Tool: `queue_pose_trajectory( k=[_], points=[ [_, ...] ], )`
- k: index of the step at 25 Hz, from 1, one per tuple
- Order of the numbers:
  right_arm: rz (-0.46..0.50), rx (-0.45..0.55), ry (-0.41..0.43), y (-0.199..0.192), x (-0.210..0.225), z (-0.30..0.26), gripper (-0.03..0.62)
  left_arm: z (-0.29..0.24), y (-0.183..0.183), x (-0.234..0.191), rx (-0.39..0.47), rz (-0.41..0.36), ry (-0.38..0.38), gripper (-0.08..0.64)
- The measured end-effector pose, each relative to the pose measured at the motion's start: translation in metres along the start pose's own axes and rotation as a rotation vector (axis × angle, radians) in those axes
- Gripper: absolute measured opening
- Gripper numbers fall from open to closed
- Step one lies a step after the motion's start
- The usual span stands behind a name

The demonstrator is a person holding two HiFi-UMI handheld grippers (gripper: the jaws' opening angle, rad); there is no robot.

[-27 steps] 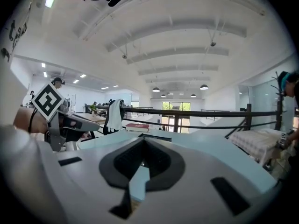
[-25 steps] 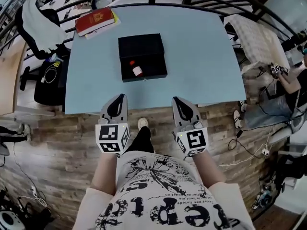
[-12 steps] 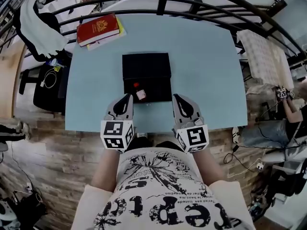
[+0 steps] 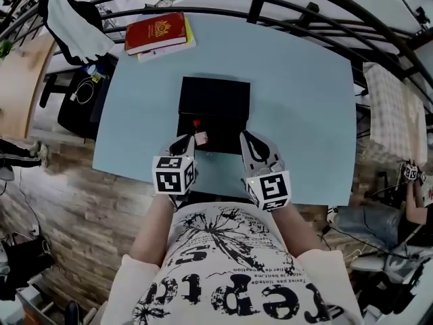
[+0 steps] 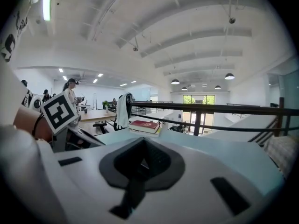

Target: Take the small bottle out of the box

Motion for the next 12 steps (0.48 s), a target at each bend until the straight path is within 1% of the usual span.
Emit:
queue_pose_trajectory(
  k=[2,5,9,10,12],
  points=[
    [0.011,-0.009,0.032,-0.001,0.005,-0.003,0.012,-0.011,-0.001,0.002,-0.032,0.011,0.017,0.024],
    [0.009,-0.016,0.060,-0.005,0.013,-0.007,0.012,-0.031,-0.008,0.009,-0.109,-0.001,-0.003,0.025],
    [-0.004,-0.020,0.073,-0.010,0.026,-0.008,0.012,-0.055,-0.021,0.009,-0.211,0.014,-0.011,0.025],
    [-0.008,-0.022,0.074,-0.011,0.029,-0.007,0.012,-0.060,-0.024,0.009,-0.232,0.024,-0.016,0.038],
    [-0.015,-0.024,0.074,-0.013,0.034,-0.005,0.012,-0.070,-0.030,0.010,-0.266,0.054,-0.031,0.185]
  ],
)
Point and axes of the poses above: the fingertips, and each gripper's own axes: z backward along the fingers, x to its right, y out of its top, the point moved 1 cm from there along z, backward along the fingers, and after that the axes turned 3 degrees about -z, right-handed, at the moved point
